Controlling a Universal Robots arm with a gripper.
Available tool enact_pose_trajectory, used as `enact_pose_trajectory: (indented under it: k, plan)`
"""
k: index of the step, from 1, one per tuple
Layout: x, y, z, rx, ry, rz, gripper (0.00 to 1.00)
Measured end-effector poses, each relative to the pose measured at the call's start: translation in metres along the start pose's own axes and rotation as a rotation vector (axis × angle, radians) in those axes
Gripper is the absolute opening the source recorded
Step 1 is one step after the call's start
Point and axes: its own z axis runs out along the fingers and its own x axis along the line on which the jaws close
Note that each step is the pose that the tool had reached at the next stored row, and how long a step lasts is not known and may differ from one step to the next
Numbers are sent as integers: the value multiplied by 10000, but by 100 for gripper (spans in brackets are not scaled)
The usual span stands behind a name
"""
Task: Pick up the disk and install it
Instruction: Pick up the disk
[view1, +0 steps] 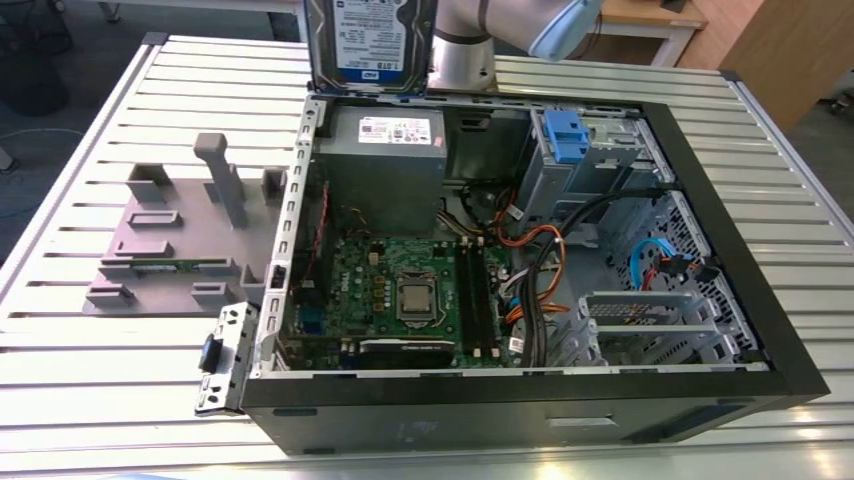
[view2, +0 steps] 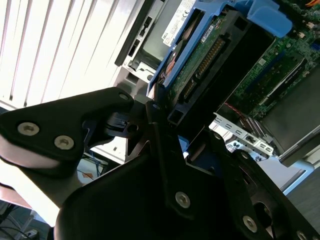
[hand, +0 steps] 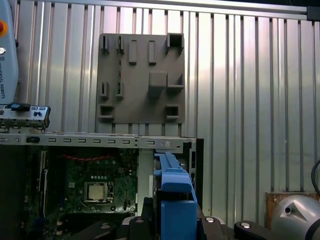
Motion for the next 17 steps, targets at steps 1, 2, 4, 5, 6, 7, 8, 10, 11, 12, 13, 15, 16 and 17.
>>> enact_pose_trajectory:
  k: [1, 2, 4, 5, 6, 7, 8, 10, 11, 12, 13, 15, 16, 17]
  plan:
    - [0, -8, 0, 0, 1, 0, 37]
    - [0, -14, 0, 0, 0, 0, 37]
    - [0, -27, -1, 0, 0, 0, 37]
    - [0, -33, -1, 0, 0, 0, 37]
    - [1, -39, -1, 0, 0, 0, 37]
    - [0, -47, -1, 0, 0, -1, 37]
    - [0, -53, -2, 0, 0, 0, 37]
    - [1, -69, -2, 0, 0, -1, 37]
    - [1, -75, -2, 0, 0, 0, 37]
    - [1, -82, -3, 0, 0, 0, 37]
    - [1, -89, -3, 0, 0, 0, 37]
    - [1, -103, -3, 0, 0, 0, 37]
    - [1, -110, -3, 0, 0, 0, 37]
    - [2, -116, -3, 1, 0, 0, 37]
